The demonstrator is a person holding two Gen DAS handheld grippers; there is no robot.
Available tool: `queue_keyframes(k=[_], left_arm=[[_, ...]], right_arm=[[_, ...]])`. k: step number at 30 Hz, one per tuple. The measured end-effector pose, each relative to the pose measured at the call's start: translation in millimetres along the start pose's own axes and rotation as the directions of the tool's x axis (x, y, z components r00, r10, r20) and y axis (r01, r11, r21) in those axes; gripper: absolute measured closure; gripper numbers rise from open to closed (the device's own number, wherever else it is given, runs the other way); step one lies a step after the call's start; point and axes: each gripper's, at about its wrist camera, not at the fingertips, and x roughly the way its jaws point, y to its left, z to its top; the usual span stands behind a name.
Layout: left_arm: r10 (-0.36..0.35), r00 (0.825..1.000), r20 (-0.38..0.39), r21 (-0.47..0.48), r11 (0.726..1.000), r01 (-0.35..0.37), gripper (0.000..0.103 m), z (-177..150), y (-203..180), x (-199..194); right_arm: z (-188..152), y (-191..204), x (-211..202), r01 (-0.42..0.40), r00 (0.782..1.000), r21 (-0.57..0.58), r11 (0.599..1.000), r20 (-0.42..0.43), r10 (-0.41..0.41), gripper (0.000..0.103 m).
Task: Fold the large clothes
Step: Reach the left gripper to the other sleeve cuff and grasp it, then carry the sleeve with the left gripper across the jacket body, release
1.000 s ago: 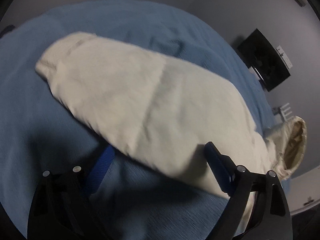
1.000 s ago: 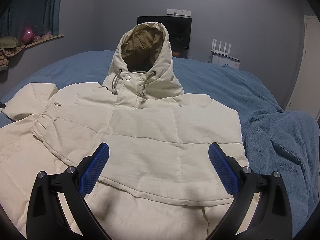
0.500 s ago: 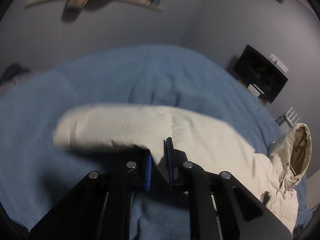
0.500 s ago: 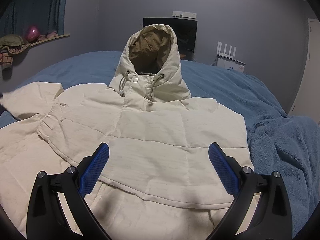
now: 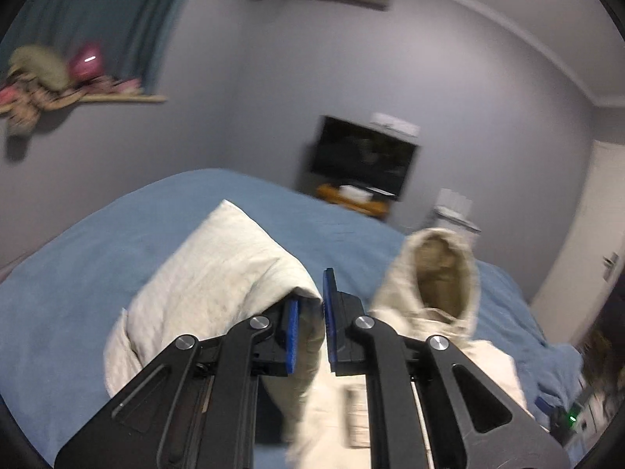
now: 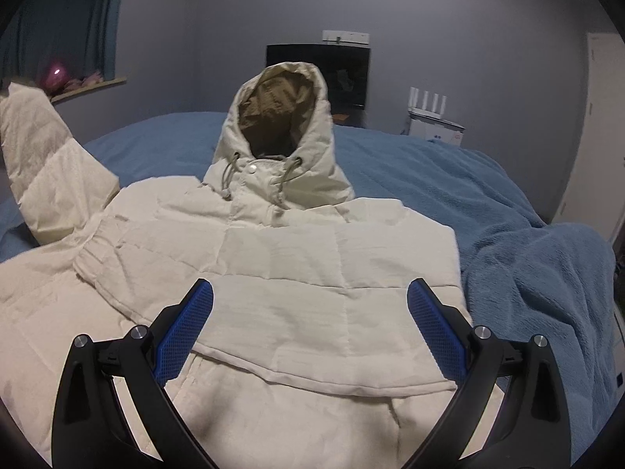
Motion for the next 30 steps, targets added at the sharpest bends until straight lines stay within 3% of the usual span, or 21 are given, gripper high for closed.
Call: queue_keyframes(k=[4, 9, 12, 17, 21, 26, 28, 30], left_arm=[[-0.117, 0.993, -0.023, 0.078, 0.990, 0.119, 0.091, -14.1, -56.4, 5.1], [-0.240, 0.963, -0.124, 0.154, 0.954, 0.258, 0.091, -57.8, -113.3, 23.5], [-0.260, 0.944, -0.202, 0.238, 0.922, 0.305, 0.091, -98.8, -143.3, 41.0], [-0.286, 0.895, -0.342, 0.248, 0.891, 0.380, 0.091, -158.5, -166.2, 75.6], [-0.280, 0.871, -0.405, 0.287, 0.865, 0.411, 0.091, -195.2, -173.2, 85.6], [-0.284, 0.819, -0.498, 0.281, 0.841, 0.462, 0.088, -224.6, -183.5, 100.3], [-0.283, 0.805, -0.521, 0.291, 0.828, 0.479, 0.078, -233.6, -188.0, 101.6], [-0.289, 0.791, -0.539, 0.295, 0.814, 0.499, 0.053, -236.7, -191.9, 99.0]], right_arm=[[3.3, -10.7, -8.2, -0.005, 1.000, 0.046, 0.999, 0.008, 0.005, 0.008], [5.2, -22.8, -10.8, 0.000, 1.000, 0.081, 0.997, -0.015, 0.002, 0.008], [5.2, -35.7, -9.0, -0.003, 0.999, 0.143, 0.990, -0.039, 0.009, 0.008], [1.7, -52.9, -3.8, -0.037, 0.996, 0.253, 0.967, -0.072, 0.057, 0.008], [-0.4, -58.9, 1.1, -0.034, 0.994, 0.285, 0.958, -0.090, 0.062, 0.008], [-4.2, -63.7, 7.8, -0.024, 0.992, 0.305, 0.952, -0.114, 0.061, 0.008], [-6.5, -65.2, 10.1, -0.019, 0.990, 0.314, 0.949, -0.124, 0.061, 0.008], [-8.4, -65.7, 11.3, -0.011, 0.990, 0.319, 0.948, -0.130, 0.055, 0.008]])
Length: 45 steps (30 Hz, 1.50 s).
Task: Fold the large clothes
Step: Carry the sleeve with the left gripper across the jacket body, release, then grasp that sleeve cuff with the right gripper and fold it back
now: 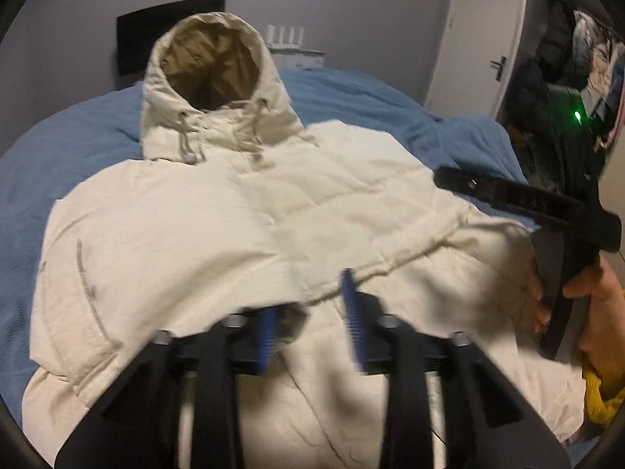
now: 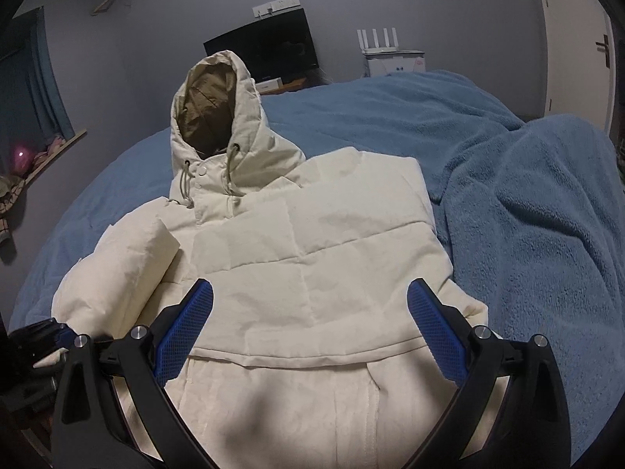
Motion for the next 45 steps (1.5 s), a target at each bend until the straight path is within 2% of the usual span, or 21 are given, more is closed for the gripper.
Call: queue_keyframes(k=[3, 7, 10, 13, 15, 17, 19, 22, 25, 27, 29, 30, 32, 33, 37, 38, 39, 41, 42, 43, 45], left_arm=[[0.013, 1.000, 0.027, 0.035, 0.999, -0.014, 0.027, -1.4, -9.7, -17.1], [0.037, 0.994, 0.108, 0.068, 0.997, -0.045, 0.025, -0.8, -12.4, -53.9], [0.072, 0.981, 0.182, 0.054, 0.995, -0.083, 0.021, 0.5, -3.9, -83.4], [0.141, 0.969, 0.204, 0.002, 0.990, -0.144, 0.017, 3.4, 15.2, -97.2], [0.197, 0.961, 0.193, -0.072, 0.980, -0.187, 0.017, 5.7, 37.5, -100.4], [0.240, 0.957, 0.162, -0.176, 0.961, -0.211, 0.017, 6.8, 63.0, -100.5], [0.264, 0.958, 0.114, -0.300, 0.928, -0.220, 0.017, 3.1, 92.3, -96.7], [0.297, 0.955, 0.024, -0.403, 0.877, -0.263, 0.017, -5.7, 122.2, -84.0], [0.349, 0.936, -0.043, -0.455, 0.827, -0.329, 0.017, -11.4, 142.1, -73.8], [0.381, 0.923, -0.054, -0.497, 0.792, -0.356, 0.017, -12.1, 153.4, -75.9], [0.404, 0.913, -0.048, -0.525, 0.768, -0.367, 0.017, -14.1, 160.5, -78.9], [0.420, 0.907, -0.047, -0.544, 0.750, -0.376, 0.017, -15.9, 165.3, -81.5], [0.421, 0.905, -0.053, -0.573, 0.730, -0.373, 0.017, -19.6, 173.4, -82.2], [0.410, 0.910, -0.063, -0.592, 0.719, -0.365, 0.017, -22.2, 178.5, -80.1], [0.379, 0.921, -0.089, -0.620, 0.703, -0.349, 0.017, -26.7, 187.4, -74.9], [0.374, 0.923, -0.090, -0.627, 0.699, -0.344, 0.017, -27.5, 189.1, -75.0], [0.371, 0.924, -0.088, -0.630, 0.698, -0.341, 0.017, -28.7, 189.8, -75.3], [0.369, 0.925, -0.088, -0.628, 0.700, -0.339, 0.017, -29.1, 189.4, -74.2], [0.370, 0.925, -0.088, -0.623, 0.704, -0.341, 0.017, -28.6, 188.1, -73.7], [0.371, 0.924, -0.088, -0.618, 0.708, -0.343, 0.017, -28.4, 186.9, -73.5], [0.378, 0.922, -0.089, -0.599, 0.719, -0.352, 0.017, -26.4, 182.3, -72.2]], right_arm=[[-1.2, 1.8, -0.1, 0.002, 1.000, 0.001, 1.000, -0.007, -0.002, 0.008], [-2.3, 15.4, -5.0, -0.020, 1.000, -0.042, 0.999, 0.000, 0.020, 0.008], [-4.8, 30.3, -8.2, -0.033, 0.999, -0.099, 0.995, 0.006, 0.034, 0.008], [-8.8, 49.7, -12.1, -0.054, 0.998, -0.169, 0.984, 0.005, 0.056, 0.008], [-12.2, 63.7, -14.7, -0.077, 0.997, -0.220, 0.972, 0.003, 0.080, 0.008], [-18.3, 84.0, -18.0, -0.101, 0.995, -0.295, 0.950, -0.005, 0.104, 0.008], [-25.6, 102.5, -20.9, -0.128, 0.991, -0.352, 0.927, -0.021, 0.129, 0.008], [-38.2, 138.2, -23.6, -0.187, 0.982, -0.454, 0.871, -0.071, 0.174, 0.008], [-52.4, 179.0, -29.1, -0.216, 0.976, -0.585, 0.782, -0.100, 0.195, 0.008], [-61.6, 203.1, -30.2, -0.221, 0.974, -0.656, 0.721, -0.106, 0.201, 0.008], [-70.3, 225.4, -26.1, -0.226, 0.972, -0.710, 0.667, -0.117, 0.204, 0.008], [-73.9, 233.0, -23.5, -0.228, 0.971, -0.723, 0.652, -0.124, 0.202, 0.008], [-78.9, 246.9, -13.1, -0.234, 0.971, -0.740, 0.630, -0.141, 0.194, 0.008], [-81.1, 253.2, -4.4, -0.234, 0.971, -0.746, 0.624, -0.150, 0.184, 0.008], [-89.2, 261.9, 27.4, -0.199, 0.980, -0.765, 0.612, -0.159, 0.120, 0.008], [-92.3, 262.4, 31.6, -0.177, 0.984, -0.780, 0.600, -0.146, 0.101, 0.009], [-96.7, 262.9, 33.9, -0.132, 0.991, -0.804, 0.580, -0.107, 0.077, 0.020], [-100.8, 259.1, 33.1, -0.064, 0.998, -0.824, 0.564, -0.045, 0.048, 0.034], [-99.9, 257.0, 32.3, -0.066, 0.998, -0.819, 0.570, -0.045, 0.050, 0.045], [-97.6, 252.9, 29.0, -0.075, 0.997, -0.808, 0.584, -0.049, 0.060, 0.049], [-91.2, 244.3, 20.9, -0.069, 0.997, -0.783, 0.618, -0.036, 0.066, 0.066]])
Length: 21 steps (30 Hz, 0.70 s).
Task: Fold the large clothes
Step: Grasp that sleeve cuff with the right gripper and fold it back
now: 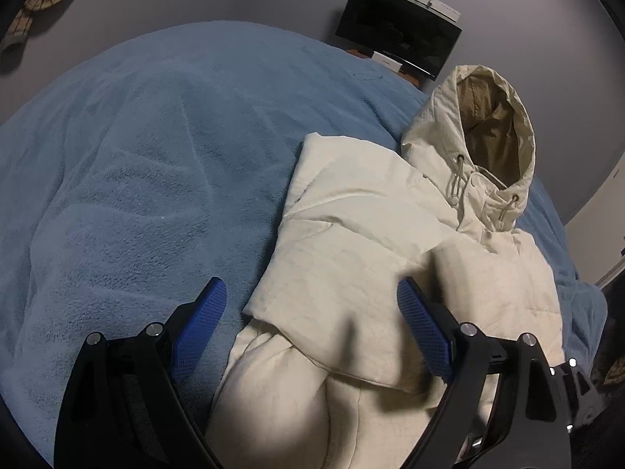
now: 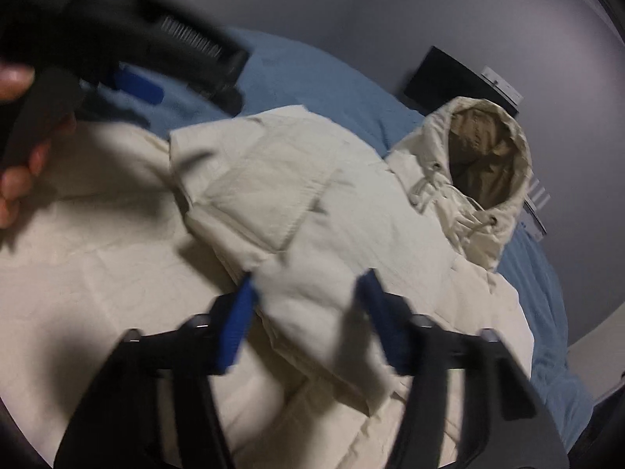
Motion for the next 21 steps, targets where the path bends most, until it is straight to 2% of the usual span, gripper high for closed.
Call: queue_keyframes(k=[5, 10, 15, 21], left_arm=[[0.022, 1.000, 0.007, 0.056, 0.998, -0.022, 0.017, -3.6, -10.6, -0.1], [0.037, 0.999, 0.008, 0.086, 0.996, -0.037, 0.017, -6.3, -15.2, 1.1], [0.055, 0.998, 0.020, 0.127, 0.990, -0.057, 0.017, -8.6, -22.5, 0.4], [0.076, 0.997, 0.033, 0.179, 0.981, -0.080, 0.017, -11.5, -34.2, 1.5]], right_arm=[[-5.2, -30.5, -28.5, 0.028, 0.999, 0.127, 0.991, 0.040, -0.034, 0.070], [-15.2, -69.8, -46.6, 0.030, 0.999, 0.249, 0.968, 0.027, -0.038, 0.070], [-37.9, -113.0, -53.4, 0.018, 1.000, 0.393, 0.919, -0.017, -0.012, 0.070], [-76.2, -160.0, -49.0, 0.072, 0.993, 0.520, 0.851, -0.114, -0.014, 0.070]])
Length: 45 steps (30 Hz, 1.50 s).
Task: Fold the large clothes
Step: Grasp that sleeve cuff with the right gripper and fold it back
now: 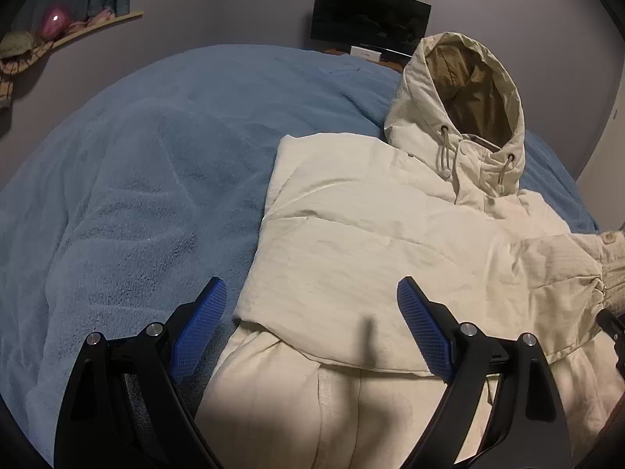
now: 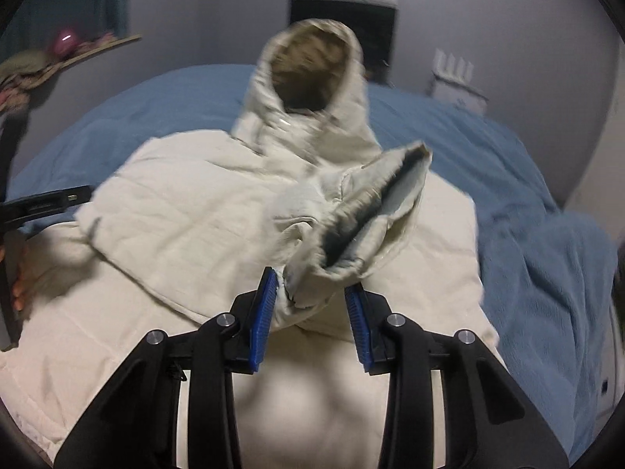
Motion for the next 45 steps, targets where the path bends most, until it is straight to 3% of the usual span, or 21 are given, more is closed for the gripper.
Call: queue_keyframes(k=[4, 6, 9, 16, 19, 23, 25, 26, 27, 30, 36, 40, 43, 45], left_arm=[[0.006, 1.000, 0.002, 0.017, 1.000, -0.007, 0.017, -1.3, -2.0, -0.2], [0.007, 1.000, 0.001, 0.019, 1.000, -0.007, 0.017, -1.6, -1.7, 0.0], [0.008, 1.000, 0.002, 0.019, 1.000, -0.008, 0.017, -1.7, -2.1, -0.2], [0.013, 1.000, 0.002, 0.033, 0.999, -0.013, 0.017, -2.3, -3.6, 0.4], [0.014, 1.000, 0.003, 0.039, 0.999, -0.014, 0.017, -3.1, -4.0, -0.1], [0.019, 1.000, 0.004, 0.049, 0.999, -0.019, 0.017, -3.4, -6.0, 0.3], [0.023, 1.000, 0.005, 0.054, 0.998, -0.023, 0.017, -4.3, -6.8, 0.5], [0.024, 1.000, 0.006, 0.056, 0.998, -0.024, 0.017, -4.6, -7.1, 0.6], [0.025, 1.000, 0.007, 0.058, 0.998, -0.026, 0.017, -5.0, -7.2, 0.7], [0.026, 1.000, 0.007, 0.062, 0.998, -0.027, 0.017, -5.3, -7.2, 0.4], [0.023, 1.000, 0.011, 0.067, 0.997, -0.024, 0.017, -5.1, -7.1, -2.8], [0.033, 0.999, 0.001, 0.091, 0.995, -0.033, 0.017, -5.8, -12.1, -0.2], [0.041, 0.999, 0.002, 0.107, 0.993, -0.041, 0.017, -7.4, -16.0, 0.0], [0.043, 0.999, -0.002, 0.118, 0.992, -0.042, 0.017, -8.8, -17.9, 0.0]], right_arm=[[-16.5, -35.5, 14.3, -0.061, 0.993, 0.157, 0.986, -0.092, 0.076, 0.066], [-23.8, -48.1, 21.4, -0.071, 0.987, 0.218, 0.973, -0.124, 0.100, 0.052], [-28.3, -61.5, 23.6, -0.062, 0.987, 0.275, 0.959, -0.126, 0.099, 0.043], [-38.9, -88.5, 29.7, -0.110, 0.981, 0.410, 0.905, -0.103, 0.166, 0.043], [-40.5, -93.9, 34.4, -0.076, 0.982, 0.425, 0.902, -0.127, 0.143, 0.043], [-43.2, -90.9, 45.6, -0.146, 0.963, 0.444, 0.884, -0.140, 0.230, 0.043], [-42.9, -83.1, 47.6, -0.161, 0.958, 0.421, 0.893, -0.149, 0.244, 0.045], [-42.5, -81.3, 46.2, -0.149, 0.962, 0.409, 0.900, -0.150, 0.227, 0.065], [-42.3, -79.3, 40.7, -0.109, 0.973, 0.390, 0.915, -0.145, 0.177, 0.079], [-42.1, -76.8, 22.6, -0.106, 0.984, 0.362, 0.926, -0.094, 0.150, 0.088], [-37.5, -69.9, -22.7, -0.052, 0.998, 0.266, 0.963, -0.005, 0.056, 0.090], [-47.7, -77.4, -0.1, -0.010, 0.993, 0.272, 0.962, -0.107, 0.040, 0.089], [-57.2, -83.3, 27.3, 0.016, 0.977, 0.294, 0.956, -0.206, 0.047, 0.086], [-56.3, -82.3, 29.0, 0.022, 0.975, 0.292, 0.956, -0.220, 0.045, 0.078]])
